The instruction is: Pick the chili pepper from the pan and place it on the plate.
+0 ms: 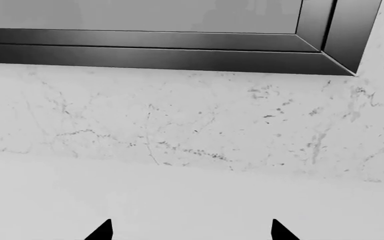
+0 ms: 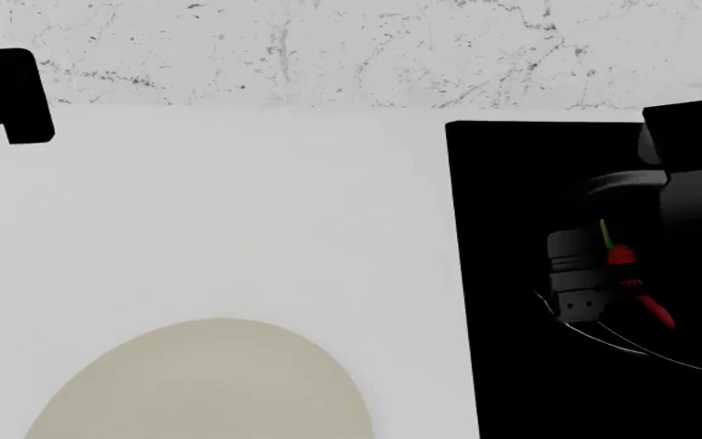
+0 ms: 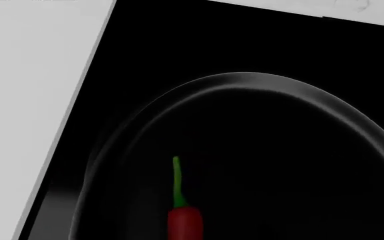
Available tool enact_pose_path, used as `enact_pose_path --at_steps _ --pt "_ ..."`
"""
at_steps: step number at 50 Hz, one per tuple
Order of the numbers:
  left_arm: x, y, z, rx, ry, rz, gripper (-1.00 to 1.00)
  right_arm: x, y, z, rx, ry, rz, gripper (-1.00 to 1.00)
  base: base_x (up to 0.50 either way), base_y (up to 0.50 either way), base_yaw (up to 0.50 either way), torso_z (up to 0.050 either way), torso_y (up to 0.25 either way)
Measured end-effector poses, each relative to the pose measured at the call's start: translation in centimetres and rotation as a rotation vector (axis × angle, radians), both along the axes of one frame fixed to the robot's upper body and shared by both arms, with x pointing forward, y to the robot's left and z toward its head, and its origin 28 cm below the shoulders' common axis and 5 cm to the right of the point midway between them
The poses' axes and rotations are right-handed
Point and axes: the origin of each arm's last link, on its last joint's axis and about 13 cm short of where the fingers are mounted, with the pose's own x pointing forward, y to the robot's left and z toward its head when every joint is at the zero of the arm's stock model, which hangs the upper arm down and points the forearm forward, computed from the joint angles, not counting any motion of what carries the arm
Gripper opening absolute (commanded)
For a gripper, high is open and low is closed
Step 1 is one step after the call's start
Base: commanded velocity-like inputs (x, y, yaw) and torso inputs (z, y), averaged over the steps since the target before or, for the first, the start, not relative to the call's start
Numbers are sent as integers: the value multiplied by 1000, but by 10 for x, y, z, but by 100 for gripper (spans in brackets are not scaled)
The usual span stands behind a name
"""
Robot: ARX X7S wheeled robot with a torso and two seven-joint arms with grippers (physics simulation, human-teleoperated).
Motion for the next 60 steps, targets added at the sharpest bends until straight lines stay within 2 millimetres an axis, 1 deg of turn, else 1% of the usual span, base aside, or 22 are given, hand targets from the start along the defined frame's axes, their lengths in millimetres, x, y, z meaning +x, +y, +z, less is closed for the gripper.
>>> enact_pose_path --at_steps 27,28,52,60 --pt "2 1 -7 -5 13 5 100 2 -3 -6 32 -9 -12 100 1 0 1 -1 0" --pt "2 1 -8 -5 14 6 100 2 -3 -6 32 -9 -12 -100 0 0 3 0 0" --pt "2 3 -14 -11 25 12 100 2 -1 -10 50 -15 6 -100 2 0 2 -1 0" --pt "0 5 -15 -18 24 14 100 -2 1 -3 22 -13 -3 -100 0 0 0 0 0"
